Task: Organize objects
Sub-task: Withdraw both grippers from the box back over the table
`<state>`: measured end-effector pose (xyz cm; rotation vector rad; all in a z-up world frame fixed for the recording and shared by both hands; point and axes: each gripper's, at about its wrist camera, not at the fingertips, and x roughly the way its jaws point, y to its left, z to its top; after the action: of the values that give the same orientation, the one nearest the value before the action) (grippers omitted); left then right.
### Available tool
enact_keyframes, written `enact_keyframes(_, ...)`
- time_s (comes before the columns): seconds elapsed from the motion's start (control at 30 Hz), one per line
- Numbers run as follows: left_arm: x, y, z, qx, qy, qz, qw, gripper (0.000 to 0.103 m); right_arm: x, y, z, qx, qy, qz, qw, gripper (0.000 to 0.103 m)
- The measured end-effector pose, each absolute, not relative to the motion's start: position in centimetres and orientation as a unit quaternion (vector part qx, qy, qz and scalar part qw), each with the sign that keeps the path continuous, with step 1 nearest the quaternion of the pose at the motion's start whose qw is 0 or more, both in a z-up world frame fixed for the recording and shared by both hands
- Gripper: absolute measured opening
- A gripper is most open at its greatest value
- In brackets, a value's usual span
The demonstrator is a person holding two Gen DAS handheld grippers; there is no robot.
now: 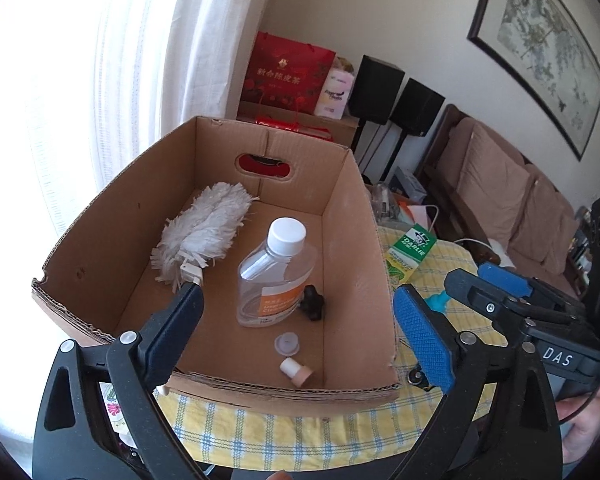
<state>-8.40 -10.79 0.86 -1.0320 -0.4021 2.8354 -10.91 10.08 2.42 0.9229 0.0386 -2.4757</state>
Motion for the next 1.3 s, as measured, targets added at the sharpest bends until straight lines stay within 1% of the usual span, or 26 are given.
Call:
enact_keyframes(0.33, -8.3, -8.4, 1.3, -0.329, -0.124, 0.934, 0.058, 0.100, -10.9, 12.9, 2.3, 0.337, 0.016, -0.915, 0.220, 0.087)
enact_keyframes(0.43, -8.2, -7.6, 1.6, -0.325, -0.123, 0.935, 0.066, 0.103, -10.9, 14.0, 2.3, 0.338, 0.010, -0.916, 0.215, 0.094)
enact_keyframes(0.47, -8.2, -7.2, 1.7, -0.324, -0.121, 0.936, 0.069, 0.103, -10.9, 14.4, 2.3, 0.339, 0.008, -0.916, 0.215, 0.102)
enact_keyframes(0.5, -8.1, -6.9, 1.8, -0.324, -0.119, 0.936, 0.071, 0.103, -10.9, 14.8, 2.4, 0.340, 0.004, -0.915, 0.216, 0.103)
enact_keyframes(0.77, -7.9, -3.8, 2.0, -0.323, -0.105, 0.936, 0.096, 0.103, -10.9, 17.9, 2.4, 0.337, 0.005, -0.924, 0.183, 0.103)
enact_keyframes(1.3, -6.3, 3.4, 0.9, -0.327, -0.079, 0.925, 0.178, 0.103, -11.3, 24.9, 1.7, 0.341, -0.007, -0.932, 0.122, 0.103)
